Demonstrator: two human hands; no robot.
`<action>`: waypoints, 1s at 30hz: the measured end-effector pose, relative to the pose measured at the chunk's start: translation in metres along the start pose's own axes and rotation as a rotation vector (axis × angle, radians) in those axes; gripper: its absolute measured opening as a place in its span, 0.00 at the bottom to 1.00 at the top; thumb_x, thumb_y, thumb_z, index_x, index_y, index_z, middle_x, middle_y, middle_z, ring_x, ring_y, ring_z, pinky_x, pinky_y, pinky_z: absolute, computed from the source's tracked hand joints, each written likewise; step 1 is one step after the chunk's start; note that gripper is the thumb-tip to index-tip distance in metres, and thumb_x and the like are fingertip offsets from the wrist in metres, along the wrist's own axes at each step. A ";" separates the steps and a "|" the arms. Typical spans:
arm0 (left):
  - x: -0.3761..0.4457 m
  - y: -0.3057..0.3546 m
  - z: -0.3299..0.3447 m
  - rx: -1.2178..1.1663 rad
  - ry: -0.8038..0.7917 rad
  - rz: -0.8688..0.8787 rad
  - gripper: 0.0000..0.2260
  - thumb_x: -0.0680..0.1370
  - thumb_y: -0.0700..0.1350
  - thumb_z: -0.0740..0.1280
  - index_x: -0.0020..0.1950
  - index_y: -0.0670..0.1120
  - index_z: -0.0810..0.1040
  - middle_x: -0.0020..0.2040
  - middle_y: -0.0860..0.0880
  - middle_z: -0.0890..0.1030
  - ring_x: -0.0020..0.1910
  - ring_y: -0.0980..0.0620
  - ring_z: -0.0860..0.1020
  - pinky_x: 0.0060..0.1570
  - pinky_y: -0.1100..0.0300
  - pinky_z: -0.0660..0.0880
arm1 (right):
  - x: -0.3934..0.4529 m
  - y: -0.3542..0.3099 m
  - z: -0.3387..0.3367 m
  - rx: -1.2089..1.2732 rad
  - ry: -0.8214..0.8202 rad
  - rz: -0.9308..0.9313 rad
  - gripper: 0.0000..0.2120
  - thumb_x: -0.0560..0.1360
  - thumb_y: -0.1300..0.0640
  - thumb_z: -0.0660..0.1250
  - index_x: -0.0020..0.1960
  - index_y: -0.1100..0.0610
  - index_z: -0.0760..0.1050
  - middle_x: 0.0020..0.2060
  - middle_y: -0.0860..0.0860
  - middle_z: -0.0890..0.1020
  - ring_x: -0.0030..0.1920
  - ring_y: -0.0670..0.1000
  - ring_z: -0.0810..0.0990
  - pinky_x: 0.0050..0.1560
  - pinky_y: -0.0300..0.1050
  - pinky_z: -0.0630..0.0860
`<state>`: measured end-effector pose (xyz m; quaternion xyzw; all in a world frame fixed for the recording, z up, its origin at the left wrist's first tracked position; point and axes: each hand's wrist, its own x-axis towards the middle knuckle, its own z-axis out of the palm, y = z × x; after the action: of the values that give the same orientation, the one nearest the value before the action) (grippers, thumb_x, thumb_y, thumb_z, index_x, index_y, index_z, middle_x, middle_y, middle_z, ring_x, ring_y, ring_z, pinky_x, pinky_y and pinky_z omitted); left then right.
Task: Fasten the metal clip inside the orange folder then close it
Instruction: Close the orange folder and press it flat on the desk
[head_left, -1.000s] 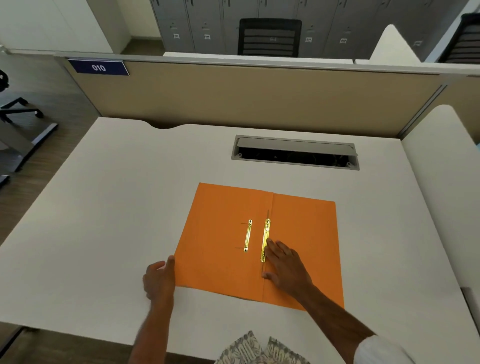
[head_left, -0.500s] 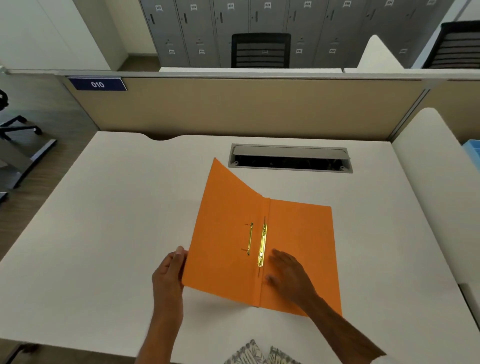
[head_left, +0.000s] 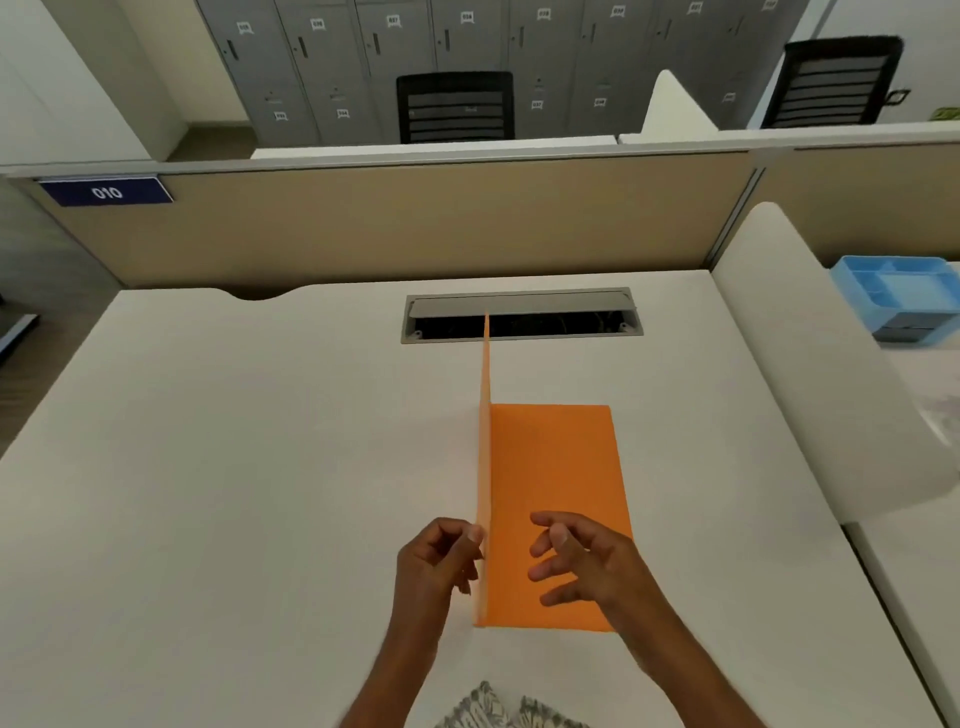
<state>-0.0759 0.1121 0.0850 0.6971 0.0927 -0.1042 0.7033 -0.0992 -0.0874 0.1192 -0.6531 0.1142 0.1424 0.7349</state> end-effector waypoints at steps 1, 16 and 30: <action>0.001 -0.003 0.005 0.029 -0.020 0.001 0.15 0.70 0.58 0.72 0.43 0.47 0.83 0.39 0.42 0.84 0.35 0.44 0.80 0.35 0.52 0.77 | -0.004 -0.004 -0.001 0.012 0.025 -0.001 0.18 0.72 0.40 0.71 0.58 0.49 0.81 0.43 0.53 0.83 0.44 0.58 0.85 0.38 0.52 0.83; 0.015 -0.086 0.050 0.791 -0.195 0.340 0.13 0.76 0.51 0.68 0.60 0.54 0.76 0.65 0.57 0.74 0.65 0.57 0.71 0.65 0.56 0.72 | -0.022 0.050 -0.098 -0.190 0.428 0.149 0.08 0.78 0.59 0.68 0.53 0.50 0.82 0.42 0.58 0.84 0.38 0.58 0.85 0.30 0.51 0.82; 0.023 -0.142 0.040 1.246 -0.381 0.213 0.37 0.76 0.70 0.47 0.77 0.56 0.35 0.79 0.53 0.33 0.78 0.52 0.34 0.77 0.53 0.37 | 0.018 0.131 -0.092 -1.268 0.203 0.009 0.35 0.68 0.53 0.77 0.71 0.56 0.69 0.74 0.55 0.67 0.67 0.59 0.74 0.58 0.55 0.79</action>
<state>-0.0930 0.0704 -0.0571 0.9485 -0.1804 -0.1895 0.1788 -0.1275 -0.1635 -0.0197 -0.9706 0.0798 0.1230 0.1909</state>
